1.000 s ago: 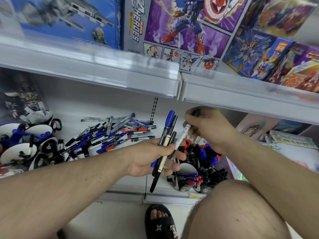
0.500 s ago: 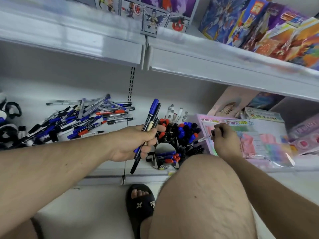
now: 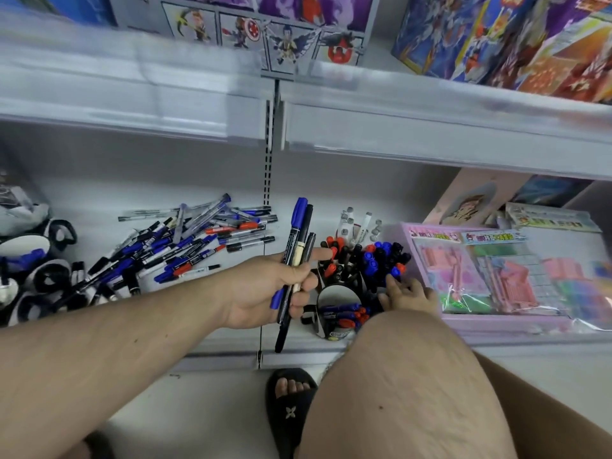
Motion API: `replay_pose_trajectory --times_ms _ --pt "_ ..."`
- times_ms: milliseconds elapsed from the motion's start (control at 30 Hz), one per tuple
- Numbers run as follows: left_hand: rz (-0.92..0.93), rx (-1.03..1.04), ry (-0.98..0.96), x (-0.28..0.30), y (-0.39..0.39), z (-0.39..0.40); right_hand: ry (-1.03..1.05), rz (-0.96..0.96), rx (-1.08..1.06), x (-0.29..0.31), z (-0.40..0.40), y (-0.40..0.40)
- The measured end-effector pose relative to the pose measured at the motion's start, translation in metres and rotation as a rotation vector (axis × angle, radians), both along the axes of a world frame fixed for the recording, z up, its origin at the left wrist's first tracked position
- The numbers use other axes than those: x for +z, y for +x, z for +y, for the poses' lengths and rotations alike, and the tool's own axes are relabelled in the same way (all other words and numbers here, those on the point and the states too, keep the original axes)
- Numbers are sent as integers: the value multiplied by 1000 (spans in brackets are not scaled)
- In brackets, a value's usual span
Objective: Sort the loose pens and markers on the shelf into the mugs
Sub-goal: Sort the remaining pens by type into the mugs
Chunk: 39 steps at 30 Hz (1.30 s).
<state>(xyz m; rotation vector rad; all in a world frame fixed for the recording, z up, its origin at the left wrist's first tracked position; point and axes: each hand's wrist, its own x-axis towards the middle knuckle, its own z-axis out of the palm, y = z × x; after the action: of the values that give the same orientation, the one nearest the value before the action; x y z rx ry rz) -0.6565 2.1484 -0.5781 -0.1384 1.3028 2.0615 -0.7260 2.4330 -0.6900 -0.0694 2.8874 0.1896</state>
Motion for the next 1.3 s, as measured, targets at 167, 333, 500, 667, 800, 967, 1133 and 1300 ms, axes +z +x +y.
replay_pose_trajectory --times_ms 167,333,500,667,800,967,1133,1300 --pt "15 -27 17 7 3 -2 79 -61 -6 -1 -8 -2" --pt "53 -62 -32 12 8 -5 -526 151 41 95 -44 -7" --pt "84 -83 -112 16 14 -4 -1111 -82 69 194 -109 13" --pt "88 -112 -168 22 22 -6 -1196 -174 137 196 -136 27" --pt "92 -117 -222 22 25 -15 -1418 95 -176 190 -120 7" --pt "-15 -23 -209 12 27 -32 -1141 456 -284 152 -67 -11" --pt "-57 111 -170 6 25 -40 -705 301 -63 81 -51 2" --pt "-10 154 -200 4 27 -43 -604 194 73 34 -55 0"
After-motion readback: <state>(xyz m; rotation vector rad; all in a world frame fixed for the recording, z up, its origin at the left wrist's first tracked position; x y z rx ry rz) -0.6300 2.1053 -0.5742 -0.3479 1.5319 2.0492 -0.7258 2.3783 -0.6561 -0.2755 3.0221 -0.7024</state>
